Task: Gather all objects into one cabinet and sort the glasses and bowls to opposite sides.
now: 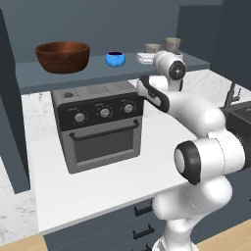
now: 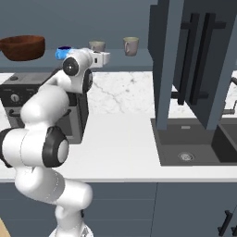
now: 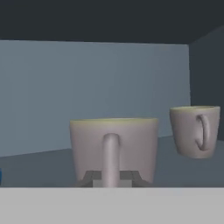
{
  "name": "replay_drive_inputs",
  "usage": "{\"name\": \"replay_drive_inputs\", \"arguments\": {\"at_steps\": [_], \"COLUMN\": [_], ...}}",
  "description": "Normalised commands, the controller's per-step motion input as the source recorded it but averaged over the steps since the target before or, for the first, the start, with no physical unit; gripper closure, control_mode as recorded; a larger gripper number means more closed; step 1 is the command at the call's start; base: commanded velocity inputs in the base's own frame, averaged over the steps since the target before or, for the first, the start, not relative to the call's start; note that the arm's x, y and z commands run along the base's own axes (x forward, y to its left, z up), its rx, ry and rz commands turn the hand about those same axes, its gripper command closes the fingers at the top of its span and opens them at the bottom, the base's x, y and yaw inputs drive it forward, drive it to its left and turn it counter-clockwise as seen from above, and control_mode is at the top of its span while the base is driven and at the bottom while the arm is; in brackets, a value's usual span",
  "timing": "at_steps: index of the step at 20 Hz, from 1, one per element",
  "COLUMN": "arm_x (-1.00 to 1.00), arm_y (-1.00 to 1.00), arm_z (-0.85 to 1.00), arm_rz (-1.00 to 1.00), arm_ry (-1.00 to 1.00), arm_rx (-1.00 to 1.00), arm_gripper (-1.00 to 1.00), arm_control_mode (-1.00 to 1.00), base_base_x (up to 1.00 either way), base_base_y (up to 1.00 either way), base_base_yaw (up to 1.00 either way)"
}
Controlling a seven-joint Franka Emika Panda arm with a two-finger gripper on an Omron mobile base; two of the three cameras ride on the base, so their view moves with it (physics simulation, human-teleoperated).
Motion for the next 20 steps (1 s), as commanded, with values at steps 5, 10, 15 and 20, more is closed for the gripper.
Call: {"name": "replay_drive_inputs", "arguments": {"at_steps": [5, 10, 15, 20], "arm_x": [0.48, 0.52, 0.49, 0.38], "arm_y": [0.00, 0.00, 0.00, 0.00], "arm_z": [-0.13, -0.25, -0.39, -0.56], "arm_rz": [0.00, 0.00, 0.00, 0.00], "arm_ry": [0.08, 0.03, 0.01, 0.00], "arm_rx": [0.00, 0.00, 0.00, 0.00], "arm_gripper": [1.00, 1.00, 1.00, 1.00], "arm_control_mode": [-1.00, -1.00, -1.00, -1.00], "base_base_x": [0.00, 0.00, 0.00, 0.00], "base_base_y": [0.00, 0.00, 0.00, 0.00], "base_base_yaw": [0.00, 0.00, 0.00, 0.00]}}
